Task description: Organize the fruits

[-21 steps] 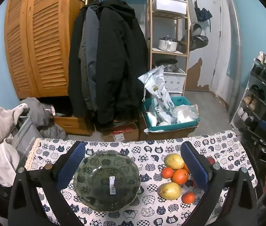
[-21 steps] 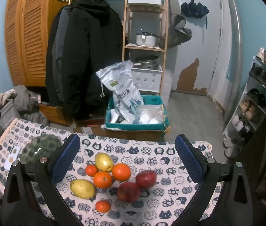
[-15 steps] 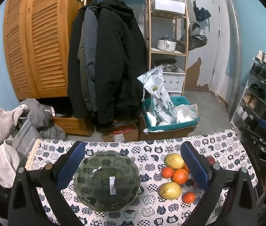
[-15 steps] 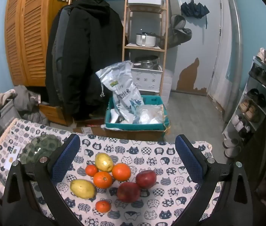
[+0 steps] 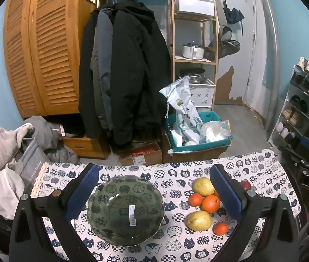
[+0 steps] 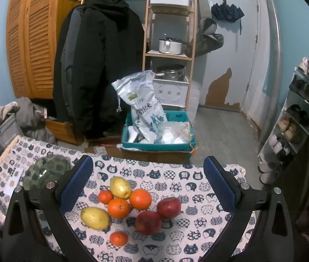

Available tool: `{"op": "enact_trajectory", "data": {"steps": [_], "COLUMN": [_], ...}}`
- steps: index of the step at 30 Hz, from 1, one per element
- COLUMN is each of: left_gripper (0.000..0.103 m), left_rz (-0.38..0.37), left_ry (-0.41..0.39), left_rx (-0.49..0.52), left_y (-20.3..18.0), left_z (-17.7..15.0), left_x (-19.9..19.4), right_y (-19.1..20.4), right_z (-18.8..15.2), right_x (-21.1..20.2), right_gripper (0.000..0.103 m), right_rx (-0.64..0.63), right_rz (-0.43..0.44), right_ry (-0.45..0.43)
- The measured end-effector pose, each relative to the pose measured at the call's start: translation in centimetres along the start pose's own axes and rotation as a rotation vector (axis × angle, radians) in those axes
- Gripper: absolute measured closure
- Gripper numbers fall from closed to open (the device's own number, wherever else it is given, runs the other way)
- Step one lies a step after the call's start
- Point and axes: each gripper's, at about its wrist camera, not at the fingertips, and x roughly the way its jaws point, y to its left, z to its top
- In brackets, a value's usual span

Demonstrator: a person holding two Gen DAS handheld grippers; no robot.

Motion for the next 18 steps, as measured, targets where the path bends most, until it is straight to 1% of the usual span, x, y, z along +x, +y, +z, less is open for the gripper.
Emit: {"op": "enact_trajectory", "data": {"steps": [18], "left_gripper": [0.001], "left_rz": [0.001], "left_ry": [-0.009], "left_rx": [0.006], "left_y": [0.08], "left_z": [0.24], "left_x": [-0.18], "right_y": [-0.06], "right_z": [0.01], "right_x": [-0.04], "right_gripper": [0.004], "right_rx": [-0.005], "right_rz": [-0.003], "right_ry": [0.000]}}
